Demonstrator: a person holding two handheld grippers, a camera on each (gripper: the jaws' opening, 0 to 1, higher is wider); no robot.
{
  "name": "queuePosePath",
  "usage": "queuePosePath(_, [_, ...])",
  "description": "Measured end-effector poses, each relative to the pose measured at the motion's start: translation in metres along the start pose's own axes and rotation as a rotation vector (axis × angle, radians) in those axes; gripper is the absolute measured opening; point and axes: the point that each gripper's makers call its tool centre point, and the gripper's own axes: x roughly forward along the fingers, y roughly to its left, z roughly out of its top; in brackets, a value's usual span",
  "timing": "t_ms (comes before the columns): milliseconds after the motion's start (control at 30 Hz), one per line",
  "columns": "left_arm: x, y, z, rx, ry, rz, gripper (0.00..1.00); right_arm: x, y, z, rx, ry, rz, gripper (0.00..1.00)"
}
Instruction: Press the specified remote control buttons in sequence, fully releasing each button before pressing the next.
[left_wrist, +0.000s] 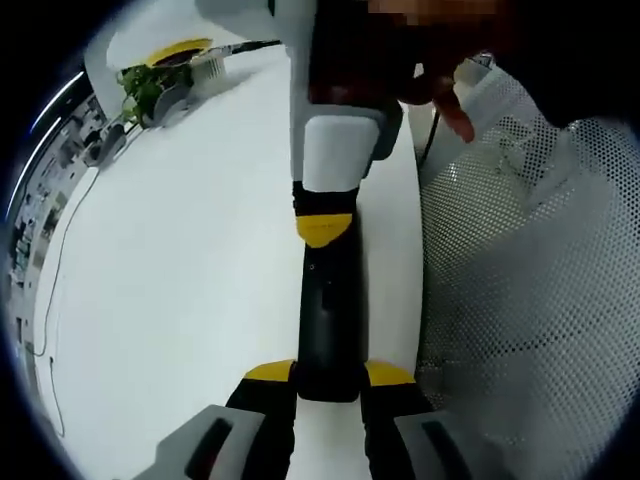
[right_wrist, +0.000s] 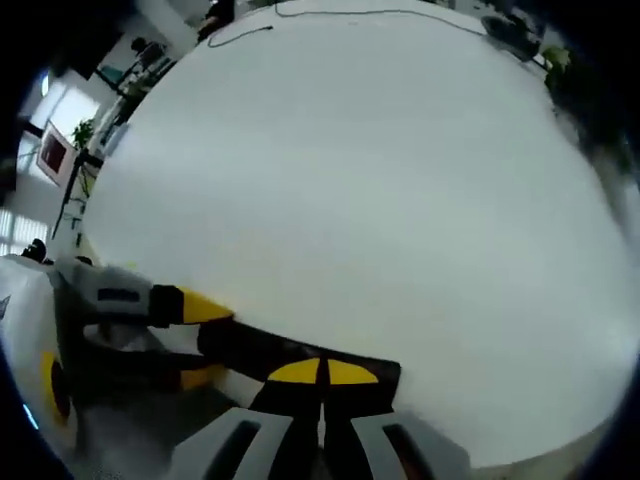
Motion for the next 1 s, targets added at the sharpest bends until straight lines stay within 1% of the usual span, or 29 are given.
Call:
queuePosePath(33, [0.0,0.0,0.0,-0.006,0.0,0.0,0.25,0.0,0.001,0.0,-0.034,-0.017,-0.008,0.0])
queuePosePath(67, [0.0,0.0,0.0,-0.006,0.001,0.0,0.25,0.0,0.001,0.0,-0.048,-0.03,-0.011,0.0])
queuePosePath(133, [-0.001,-0.001,0.0,-0.004,0.002,0.0,0.25,-0.001,0.001,-0.001,-0.035,-0.059,-0.009,0.0])
queuePosePath(200, [-0.001,-0.001,0.0,0.002,0.003,-0.003,0.24,-0.001,0.0,0.001,-0.011,-0.095,0.012,0.0])
queuePosePath(400, [0.0,0.0,0.0,0.004,-0.003,-0.005,0.24,-0.003,-0.001,0.001,-0.014,-0.222,0.09,0.0])
queuePosePath(500, [-0.001,0.0,0.0,0.008,-0.011,-0.005,0.24,-0.003,-0.002,0.001,-0.006,-0.222,0.109,0.0])
queuePosePath(600, [-0.001,0.0,-0.001,0.016,-0.035,-0.007,0.24,-0.003,-0.002,0.003,0.014,-0.213,0.134,0.0])
queuePosePath(667, [-0.001,0.0,0.0,0.017,-0.043,-0.011,0.24,-0.004,-0.001,0.003,0.052,-0.194,0.154,0.0])
queuePosePath(733, [-0.001,0.0,0.0,0.018,-0.046,-0.012,0.24,-0.004,-0.002,0.002,0.058,-0.193,0.163,0.0])
queuePosePath(800, [-0.001,0.0,0.0,0.021,-0.049,-0.013,0.24,-0.005,-0.001,0.0,0.117,-0.173,0.188,0.0])
queuePosePath(833, [-0.001,0.0,0.0,0.023,-0.05,-0.014,0.24,-0.007,0.003,0.0,0.149,-0.161,0.225,0.0])
queuePosePath(900, [-0.001,0.0,0.0,0.026,-0.052,-0.016,0.24,-0.011,0.011,0.002,0.199,-0.157,0.297,0.0])
queuePosePath(933, [-0.001,0.001,0.001,0.028,-0.054,-0.018,0.24,-0.011,0.012,0.003,0.208,-0.166,0.31,0.0])
queuePosePath(1000, [-0.001,0.001,0.001,0.034,-0.059,-0.022,0.24,-0.011,0.011,0.004,0.205,-0.174,0.314,0.0])
